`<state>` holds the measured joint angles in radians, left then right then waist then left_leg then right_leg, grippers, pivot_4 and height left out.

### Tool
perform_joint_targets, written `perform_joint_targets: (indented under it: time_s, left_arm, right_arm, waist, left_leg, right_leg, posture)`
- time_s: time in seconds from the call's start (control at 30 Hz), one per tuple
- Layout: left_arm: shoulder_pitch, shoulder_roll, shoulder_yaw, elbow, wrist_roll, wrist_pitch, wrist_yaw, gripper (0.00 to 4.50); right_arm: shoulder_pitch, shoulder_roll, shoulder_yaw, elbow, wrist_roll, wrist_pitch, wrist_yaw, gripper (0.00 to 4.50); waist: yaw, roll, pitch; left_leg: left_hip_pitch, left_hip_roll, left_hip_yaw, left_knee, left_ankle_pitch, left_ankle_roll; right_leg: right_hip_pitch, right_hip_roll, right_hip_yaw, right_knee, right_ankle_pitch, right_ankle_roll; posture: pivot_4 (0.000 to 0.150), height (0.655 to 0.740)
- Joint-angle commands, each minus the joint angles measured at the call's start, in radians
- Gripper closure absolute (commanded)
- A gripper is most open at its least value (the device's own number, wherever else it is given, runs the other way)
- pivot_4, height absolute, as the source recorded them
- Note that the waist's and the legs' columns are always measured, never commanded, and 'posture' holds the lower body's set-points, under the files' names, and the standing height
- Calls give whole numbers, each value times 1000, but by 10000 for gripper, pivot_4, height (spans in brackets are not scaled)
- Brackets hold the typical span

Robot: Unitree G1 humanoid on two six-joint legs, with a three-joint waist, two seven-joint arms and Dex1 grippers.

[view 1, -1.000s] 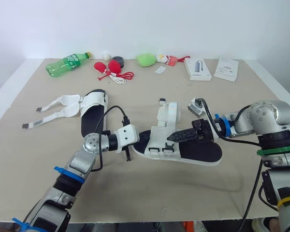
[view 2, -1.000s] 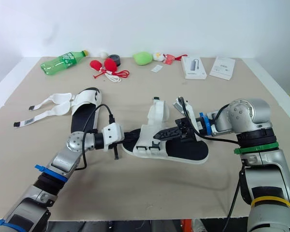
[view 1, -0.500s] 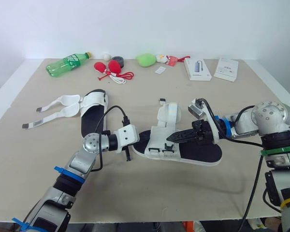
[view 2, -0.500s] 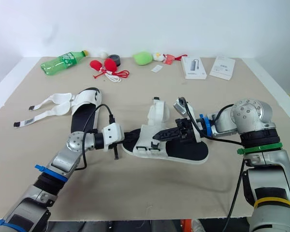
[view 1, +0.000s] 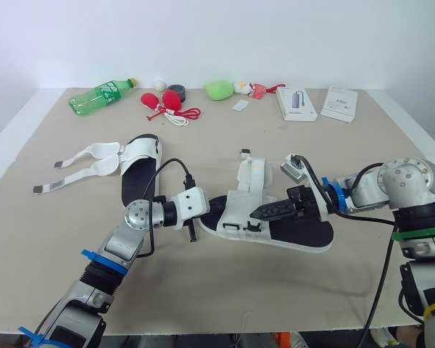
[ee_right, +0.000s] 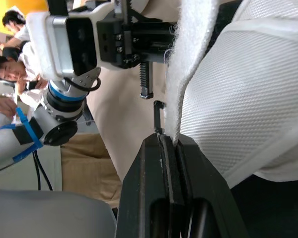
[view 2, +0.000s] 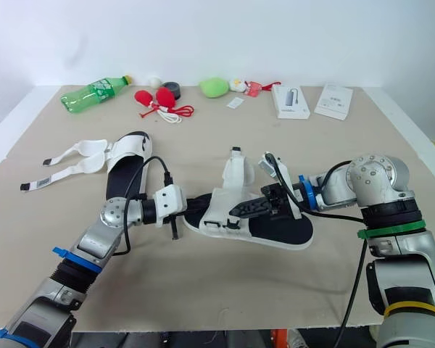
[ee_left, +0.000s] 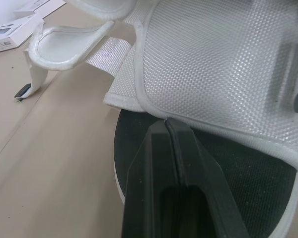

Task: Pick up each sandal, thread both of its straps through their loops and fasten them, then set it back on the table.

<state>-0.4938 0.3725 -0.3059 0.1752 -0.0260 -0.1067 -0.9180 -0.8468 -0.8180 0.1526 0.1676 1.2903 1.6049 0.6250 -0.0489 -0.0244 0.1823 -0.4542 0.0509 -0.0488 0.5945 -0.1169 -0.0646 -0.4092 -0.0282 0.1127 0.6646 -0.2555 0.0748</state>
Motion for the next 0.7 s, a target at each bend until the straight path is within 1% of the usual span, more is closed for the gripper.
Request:
perform_joint_targets:
  time_s: [0.03, 0.27, 0.43, 0.53, 0.67, 0.7]
  left_arm:
    - [13, 5, -14, 13, 23, 8, 2, 45000]
    - [11, 2, -17, 14, 22, 9, 2, 45000]
    - [15, 2, -18, 15, 18, 8, -4, 45000]
    - [16, 5, -18, 14, 18, 8, -7, 45000]
    - [16, 7, -18, 14, 18, 9, -10, 45000]
    - [16, 7, -18, 14, 18, 10, -11, 45000]
  right_arm:
    - [15, 2, -38, -83, 1, 9, -7, 44094]
    - [57, 17, -62, -203, -45, 9, -26, 44094]
    - [95, 26, -71, -233, -116, -13, -34, 44094]
    - [97, 28, -81, -241, -114, 3, -21, 44094]
    - [85, 41, -107, -240, -120, 3, -1, 33841]
    - [73, 45, -114, -231, -128, -3, 5, 28582]
  waist:
    - [0, 0, 0]
    - [0, 0, 0]
    - [0, 0, 0]
    - [0, 0, -1]
    - [0, 0, -1]
    - [0, 0, -1]
  left_leg:
    - [0, 0, 0, 0, 0, 0]
    - [0, 0, 0, 0, 0, 0]
    - [0, 0, 0, 0, 0, 0]
    - [0, 0, 0, 0, 0, 0]
    - [0, 0, 0, 0, 0, 0]
    - [0, 0, 0, 0, 0, 0]
  right_leg:
    - [0, 0, 0, 0, 0, 0]
    - [0, 0, 0, 0, 0, 0]
    - [0, 0, 0, 0, 0, 0]
    - [0, 0, 0, 0, 0, 0]
    - [0, 0, 0, 0, 0, -1]
    - [0, 0, 0, 0, 0, -1]
  posture:
    - [1500, 7400]
    - [1500, 7400]
    - [1500, 7400]
    - [1500, 7400]
    - [1500, 7400]
    - [1500, 7400]
